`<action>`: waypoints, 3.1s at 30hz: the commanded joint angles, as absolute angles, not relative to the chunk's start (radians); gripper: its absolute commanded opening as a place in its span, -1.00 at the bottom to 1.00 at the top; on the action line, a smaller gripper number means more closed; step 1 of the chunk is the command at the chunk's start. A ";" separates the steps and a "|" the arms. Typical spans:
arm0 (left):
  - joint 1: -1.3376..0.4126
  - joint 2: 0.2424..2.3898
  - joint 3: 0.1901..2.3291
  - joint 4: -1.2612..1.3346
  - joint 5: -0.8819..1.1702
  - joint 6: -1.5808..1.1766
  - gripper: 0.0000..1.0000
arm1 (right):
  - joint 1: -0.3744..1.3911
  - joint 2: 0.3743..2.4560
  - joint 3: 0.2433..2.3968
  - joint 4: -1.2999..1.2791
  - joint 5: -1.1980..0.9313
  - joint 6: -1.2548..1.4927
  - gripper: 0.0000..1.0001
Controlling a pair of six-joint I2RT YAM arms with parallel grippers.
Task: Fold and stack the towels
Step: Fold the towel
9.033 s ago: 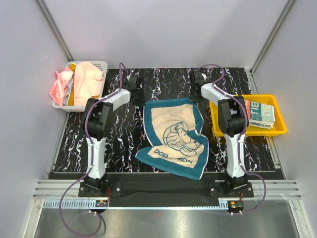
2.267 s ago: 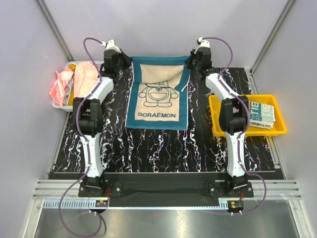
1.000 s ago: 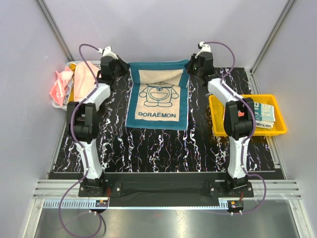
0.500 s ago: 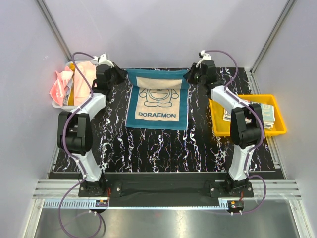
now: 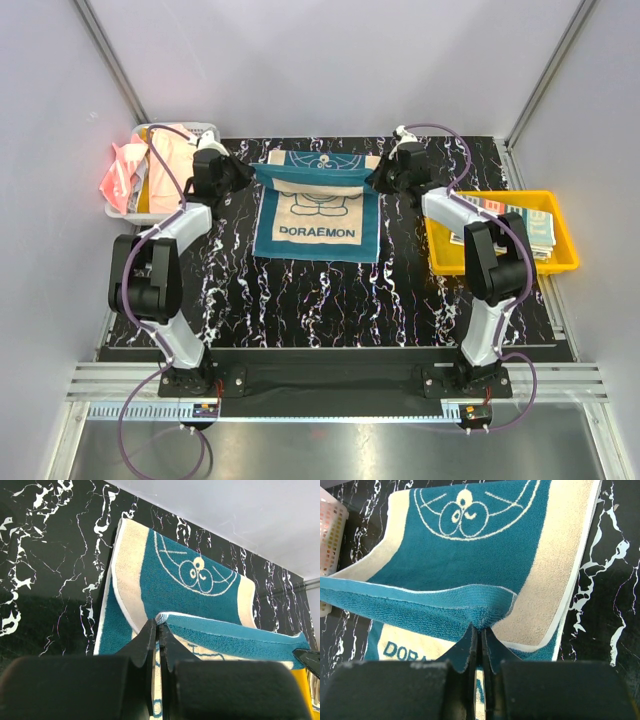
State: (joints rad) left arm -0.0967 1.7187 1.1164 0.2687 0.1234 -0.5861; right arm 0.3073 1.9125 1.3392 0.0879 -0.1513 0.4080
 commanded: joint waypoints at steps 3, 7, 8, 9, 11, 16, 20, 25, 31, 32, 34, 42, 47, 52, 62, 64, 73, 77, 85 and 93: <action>-0.081 1.644 1.112 0.255 0.061 -0.621 -0.93 | 0.318 1.818 1.328 0.100 -0.135 0.399 -1.00; -0.080 1.632 1.104 0.215 0.051 -0.618 -0.95 | 0.330 1.789 1.303 0.074 -0.129 0.380 -1.00; -0.080 1.626 1.103 0.207 0.051 -0.618 -0.95 | 0.331 1.783 1.295 0.075 -0.127 0.382 -1.00; -0.080 1.623 1.097 0.204 0.051 -0.618 -0.95 | 0.331 1.773 1.289 0.078 -0.129 0.382 -1.00; -0.081 1.608 1.092 0.192 0.051 -0.623 -0.95 | 0.333 1.767 1.276 0.075 -0.132 0.385 -1.00; -0.083 1.575 1.077 0.164 0.049 -0.618 -0.95 | 0.342 1.737 1.230 0.090 -0.133 0.391 -1.00; -0.084 1.566 1.059 0.156 0.052 -0.620 -0.95 | 0.357 1.732 1.189 0.103 -0.129 0.396 -1.00; -0.092 1.557 0.979 0.195 0.060 -0.629 -0.85 | 0.362 1.730 1.125 0.140 -0.137 0.422 -0.90; -0.107 1.557 0.801 0.330 0.084 -0.676 -0.69 | 0.364 1.743 1.025 0.204 -0.173 0.459 -0.80; -0.112 1.557 0.761 0.363 0.087 -0.681 -0.68 | 0.365 1.741 1.008 0.216 -0.184 0.474 -0.77; -0.112 1.565 0.733 0.385 0.092 -0.693 -0.67 | 0.368 1.738 0.970 0.242 -0.196 0.486 -0.71; -0.129 1.560 0.664 0.430 0.150 -0.698 -0.42 | 0.390 1.683 0.873 0.224 -0.183 0.514 -0.24; -0.141 1.502 0.632 0.379 0.169 -0.692 -0.33 | 0.390 1.590 0.856 0.144 -0.124 0.528 -0.10; -0.143 1.396 0.603 0.289 0.149 -0.678 -0.33 | 0.388 1.488 0.824 0.051 -0.051 0.545 0.00; -0.143 1.445 0.713 0.155 0.089 -0.667 -0.31 | 0.390 1.517 0.867 -0.032 0.002 0.568 0.03; -0.143 1.488 0.741 0.123 0.087 -0.667 -0.32 | 0.390 1.534 0.862 -0.040 0.002 0.580 0.02; -0.144 1.601 0.700 0.176 0.107 -0.667 -0.14 | 0.406 1.595 0.790 -0.009 0.002 0.609 -0.03; -0.146 1.620 0.707 0.186 0.121 -0.663 -0.14 | 0.408 1.595 0.801 -0.012 0.005 0.612 -0.04; -0.146 1.637 0.723 0.143 0.147 -0.658 -0.17 | 0.419 1.588 0.798 -0.014 -0.026 0.641 -0.06; -0.146 1.620 0.729 0.132 0.150 -0.652 -0.22 | 0.433 1.608 0.798 -0.011 -0.029 0.661 -0.11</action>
State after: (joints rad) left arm -0.1421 1.6234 0.7052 0.1459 0.1322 -0.6731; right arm 0.4210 1.6024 0.7921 -0.0311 -0.0219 0.6384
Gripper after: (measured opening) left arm 0.399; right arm 0.455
